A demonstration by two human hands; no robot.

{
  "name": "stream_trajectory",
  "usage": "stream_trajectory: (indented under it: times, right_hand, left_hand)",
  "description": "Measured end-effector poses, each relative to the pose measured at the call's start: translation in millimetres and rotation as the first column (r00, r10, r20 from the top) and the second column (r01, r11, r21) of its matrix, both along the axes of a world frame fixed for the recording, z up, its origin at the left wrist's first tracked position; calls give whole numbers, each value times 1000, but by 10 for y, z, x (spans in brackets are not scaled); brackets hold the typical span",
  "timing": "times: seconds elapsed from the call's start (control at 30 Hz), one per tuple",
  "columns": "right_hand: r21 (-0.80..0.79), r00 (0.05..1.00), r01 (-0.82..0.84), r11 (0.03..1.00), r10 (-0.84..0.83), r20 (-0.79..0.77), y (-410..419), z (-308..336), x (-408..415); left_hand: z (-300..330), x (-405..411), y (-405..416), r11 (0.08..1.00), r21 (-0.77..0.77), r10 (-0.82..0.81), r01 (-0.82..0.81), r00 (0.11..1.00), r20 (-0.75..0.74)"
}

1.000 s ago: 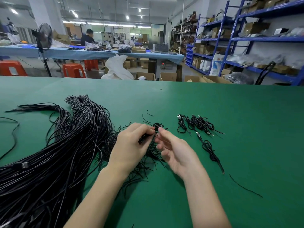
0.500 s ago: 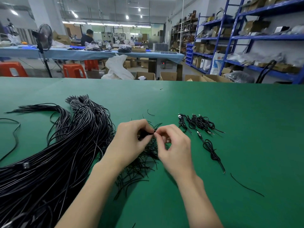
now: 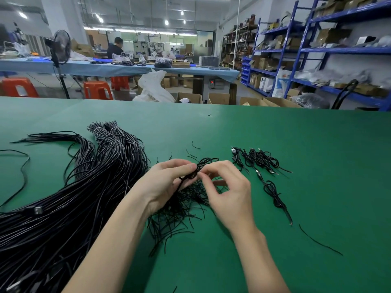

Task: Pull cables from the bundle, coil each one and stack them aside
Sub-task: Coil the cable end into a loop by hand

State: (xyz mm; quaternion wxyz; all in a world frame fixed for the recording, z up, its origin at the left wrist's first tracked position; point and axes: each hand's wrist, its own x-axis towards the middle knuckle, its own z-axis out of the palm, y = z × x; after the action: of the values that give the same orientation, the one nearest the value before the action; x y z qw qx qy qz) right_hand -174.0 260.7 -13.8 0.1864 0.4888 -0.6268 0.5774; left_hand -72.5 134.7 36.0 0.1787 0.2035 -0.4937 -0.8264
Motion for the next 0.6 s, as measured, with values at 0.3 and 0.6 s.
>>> stream_trajectory:
  times: [0.3,0.6]
  right_hand:
    - [-236,228,-302,924,311,923,-17,217,82]
    - [-304,-20,-316,899,314,949,31,348,39]
  left_hand:
    - [-62,-49,47,989,-130,52,-76,983,-178]
    - [-75,-62,89,854,-480,119,-198,975,-190]
